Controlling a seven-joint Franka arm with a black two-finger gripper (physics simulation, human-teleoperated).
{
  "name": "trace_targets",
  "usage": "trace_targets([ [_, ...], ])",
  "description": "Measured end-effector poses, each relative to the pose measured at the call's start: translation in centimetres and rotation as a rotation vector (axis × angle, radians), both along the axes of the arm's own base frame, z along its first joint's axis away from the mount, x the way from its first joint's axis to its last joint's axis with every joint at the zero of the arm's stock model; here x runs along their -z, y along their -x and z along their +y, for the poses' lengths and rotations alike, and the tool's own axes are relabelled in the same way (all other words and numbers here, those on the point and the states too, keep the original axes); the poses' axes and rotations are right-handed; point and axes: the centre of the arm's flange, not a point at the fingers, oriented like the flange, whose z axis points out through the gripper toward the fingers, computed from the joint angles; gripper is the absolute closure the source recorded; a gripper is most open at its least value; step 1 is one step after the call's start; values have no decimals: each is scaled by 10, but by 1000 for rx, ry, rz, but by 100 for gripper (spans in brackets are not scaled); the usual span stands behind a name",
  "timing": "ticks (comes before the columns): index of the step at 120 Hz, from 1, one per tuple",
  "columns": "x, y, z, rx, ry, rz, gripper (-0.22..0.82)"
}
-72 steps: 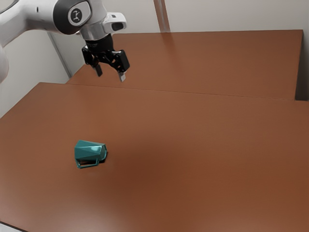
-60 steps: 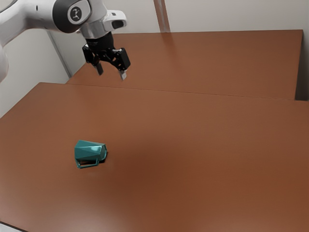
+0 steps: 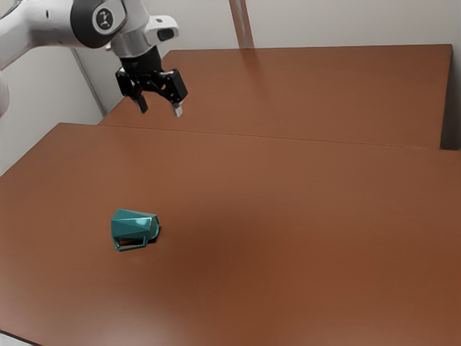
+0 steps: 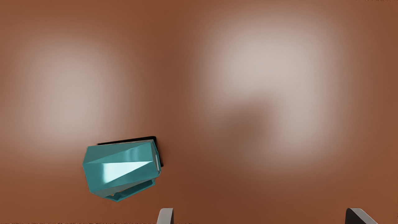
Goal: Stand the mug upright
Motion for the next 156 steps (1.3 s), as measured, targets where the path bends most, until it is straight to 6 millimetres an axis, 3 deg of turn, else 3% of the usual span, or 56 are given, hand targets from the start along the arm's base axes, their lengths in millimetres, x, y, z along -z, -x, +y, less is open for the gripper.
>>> trace_targets([
  [14,15,5,11,-34,51,36,0],
  [39,61,21,40,-32,130,113,0],
  [50,79,24,70,-26,166,126,0],
  [73,105,43,153,-21,224,110,0],
  [103,143,80,218,27,321,82,0],
  [119,164,97,239,53,387,67,0],
  [138,200,98,262,76,496,57,0],
  [156,222,99,281,75,587,19,0],
])
